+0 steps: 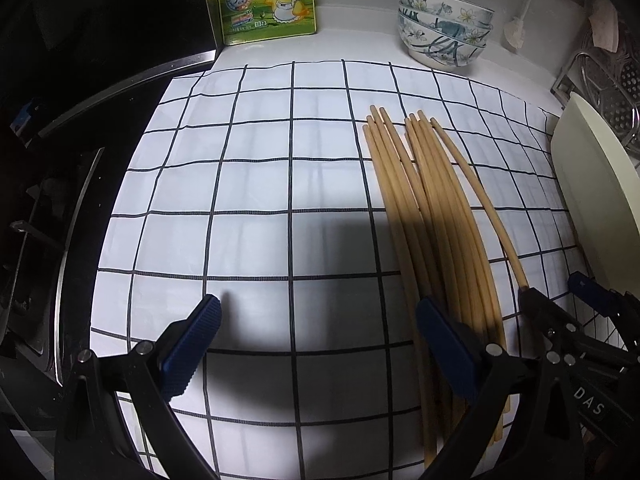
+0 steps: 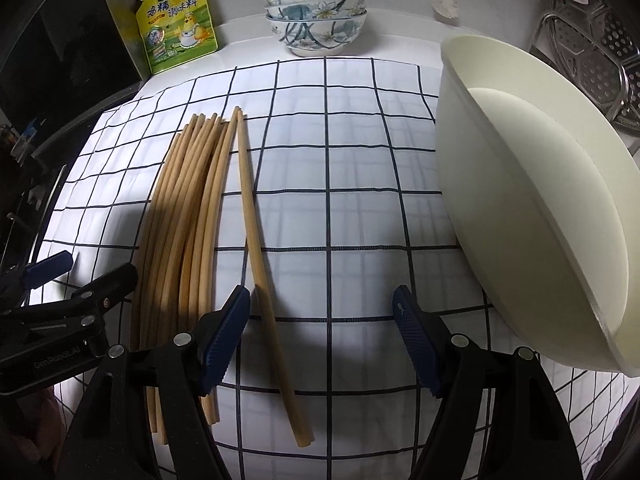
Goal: Organize utensils
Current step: 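Move both grippers down toward the bundle of wooden chopsticks, then close the left gripper on one chopstick while the right gripper closes on another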
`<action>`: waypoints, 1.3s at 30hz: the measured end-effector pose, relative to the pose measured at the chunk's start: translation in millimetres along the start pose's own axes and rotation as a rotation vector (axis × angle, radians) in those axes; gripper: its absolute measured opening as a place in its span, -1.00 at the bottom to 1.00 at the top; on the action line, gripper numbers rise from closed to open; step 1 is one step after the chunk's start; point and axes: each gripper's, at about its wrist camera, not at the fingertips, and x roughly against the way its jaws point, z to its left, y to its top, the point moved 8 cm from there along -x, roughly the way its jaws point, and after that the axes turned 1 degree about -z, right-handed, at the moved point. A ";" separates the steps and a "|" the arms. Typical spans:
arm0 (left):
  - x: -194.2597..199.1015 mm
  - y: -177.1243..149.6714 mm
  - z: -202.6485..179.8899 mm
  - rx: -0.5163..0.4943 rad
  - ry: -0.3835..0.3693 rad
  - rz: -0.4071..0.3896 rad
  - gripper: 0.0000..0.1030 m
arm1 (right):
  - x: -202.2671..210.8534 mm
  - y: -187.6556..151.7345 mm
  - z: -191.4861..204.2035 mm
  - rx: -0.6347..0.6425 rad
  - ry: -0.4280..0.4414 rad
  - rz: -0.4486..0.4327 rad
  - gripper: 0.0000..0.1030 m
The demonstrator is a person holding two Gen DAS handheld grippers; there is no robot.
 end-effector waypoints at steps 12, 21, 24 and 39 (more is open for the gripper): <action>0.7 -9.3 19.3 0.040 0.042 0.018 0.88 | -3.1 4.4 5.1 0.019 0.006 -0.010 0.37; 4.1 -2.4 -3.5 0.009 -0.007 -0.007 0.88 | -2.4 2.1 4.2 0.023 0.006 -0.010 0.37; 0.4 -5.7 -7.1 0.001 0.003 0.005 0.88 | -1.6 0.7 2.3 0.018 0.007 -0.010 0.37; -5.3 -2.6 10.5 0.022 0.041 -0.029 0.75 | -5.3 6.3 12.9 0.086 -0.008 -0.035 0.34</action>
